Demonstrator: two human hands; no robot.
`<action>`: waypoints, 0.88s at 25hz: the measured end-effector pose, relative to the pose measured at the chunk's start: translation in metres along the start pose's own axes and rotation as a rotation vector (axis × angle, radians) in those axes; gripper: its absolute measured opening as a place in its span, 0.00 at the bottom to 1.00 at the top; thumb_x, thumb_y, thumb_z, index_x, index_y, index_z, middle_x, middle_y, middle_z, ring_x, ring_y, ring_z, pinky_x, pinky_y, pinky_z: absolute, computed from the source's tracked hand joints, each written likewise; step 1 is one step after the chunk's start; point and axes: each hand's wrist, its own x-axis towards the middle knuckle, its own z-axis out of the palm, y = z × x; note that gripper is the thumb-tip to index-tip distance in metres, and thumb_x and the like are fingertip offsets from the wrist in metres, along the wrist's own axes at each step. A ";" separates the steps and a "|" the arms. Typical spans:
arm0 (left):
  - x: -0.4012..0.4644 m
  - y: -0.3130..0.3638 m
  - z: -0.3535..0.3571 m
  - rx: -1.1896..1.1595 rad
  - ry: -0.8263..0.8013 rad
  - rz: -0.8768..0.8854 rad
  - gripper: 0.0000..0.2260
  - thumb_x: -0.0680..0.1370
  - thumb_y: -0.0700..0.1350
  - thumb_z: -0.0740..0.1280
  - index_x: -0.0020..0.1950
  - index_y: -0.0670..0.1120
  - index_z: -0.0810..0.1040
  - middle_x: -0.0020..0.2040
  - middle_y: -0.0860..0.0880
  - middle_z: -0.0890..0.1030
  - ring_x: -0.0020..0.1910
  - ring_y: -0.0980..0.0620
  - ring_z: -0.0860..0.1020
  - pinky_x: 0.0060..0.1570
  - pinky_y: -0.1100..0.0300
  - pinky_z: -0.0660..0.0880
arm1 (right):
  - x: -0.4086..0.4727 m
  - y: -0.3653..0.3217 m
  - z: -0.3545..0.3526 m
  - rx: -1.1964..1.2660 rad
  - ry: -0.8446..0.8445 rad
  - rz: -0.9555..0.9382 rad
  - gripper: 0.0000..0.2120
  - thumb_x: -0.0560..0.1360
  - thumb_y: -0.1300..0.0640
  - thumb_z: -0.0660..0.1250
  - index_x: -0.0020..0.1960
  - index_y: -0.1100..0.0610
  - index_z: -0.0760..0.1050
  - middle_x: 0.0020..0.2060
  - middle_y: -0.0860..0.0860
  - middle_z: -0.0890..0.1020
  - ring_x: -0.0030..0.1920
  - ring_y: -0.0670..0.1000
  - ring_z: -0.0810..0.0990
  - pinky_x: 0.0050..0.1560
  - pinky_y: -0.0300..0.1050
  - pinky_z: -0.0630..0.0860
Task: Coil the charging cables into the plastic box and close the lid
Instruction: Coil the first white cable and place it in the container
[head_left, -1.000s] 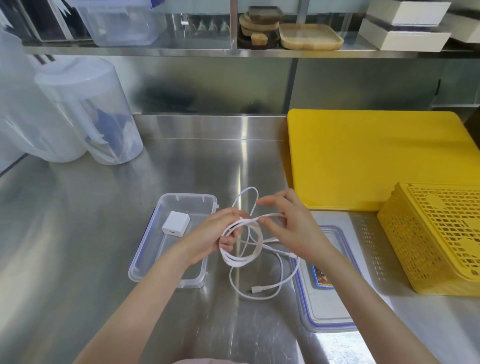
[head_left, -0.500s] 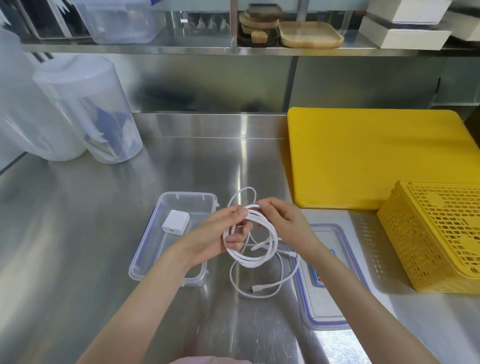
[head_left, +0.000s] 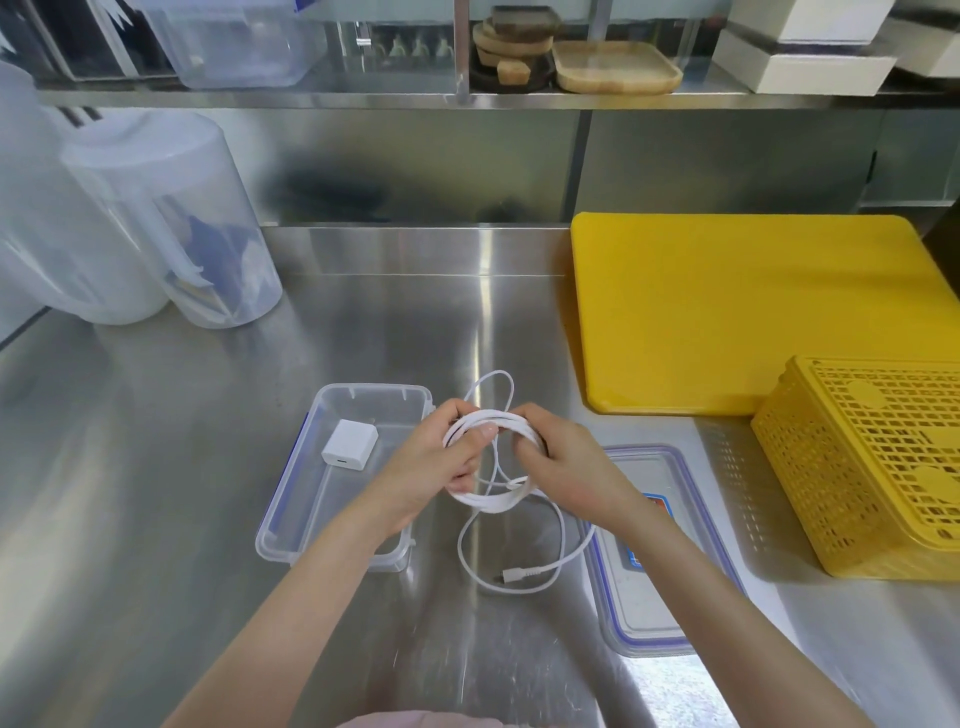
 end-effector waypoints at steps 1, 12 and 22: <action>0.000 0.000 0.001 0.070 0.021 0.016 0.05 0.78 0.44 0.62 0.43 0.44 0.70 0.27 0.52 0.64 0.23 0.59 0.63 0.23 0.68 0.64 | -0.001 0.001 0.000 0.009 0.014 -0.008 0.06 0.76 0.58 0.57 0.49 0.50 0.71 0.29 0.43 0.72 0.28 0.39 0.72 0.31 0.27 0.68; -0.004 0.006 0.000 0.016 -0.086 0.044 0.10 0.81 0.45 0.55 0.48 0.41 0.72 0.32 0.52 0.74 0.24 0.57 0.67 0.25 0.67 0.66 | -0.001 0.007 -0.004 0.035 -0.028 -0.060 0.06 0.77 0.57 0.59 0.49 0.50 0.74 0.33 0.42 0.73 0.32 0.36 0.72 0.34 0.29 0.69; 0.000 -0.001 -0.011 -0.109 0.052 -0.045 0.10 0.80 0.43 0.56 0.42 0.43 0.71 0.33 0.50 0.71 0.23 0.59 0.63 0.22 0.69 0.59 | -0.039 0.067 0.035 -0.386 -0.299 0.120 0.10 0.75 0.57 0.59 0.53 0.56 0.75 0.53 0.55 0.78 0.52 0.52 0.76 0.51 0.38 0.70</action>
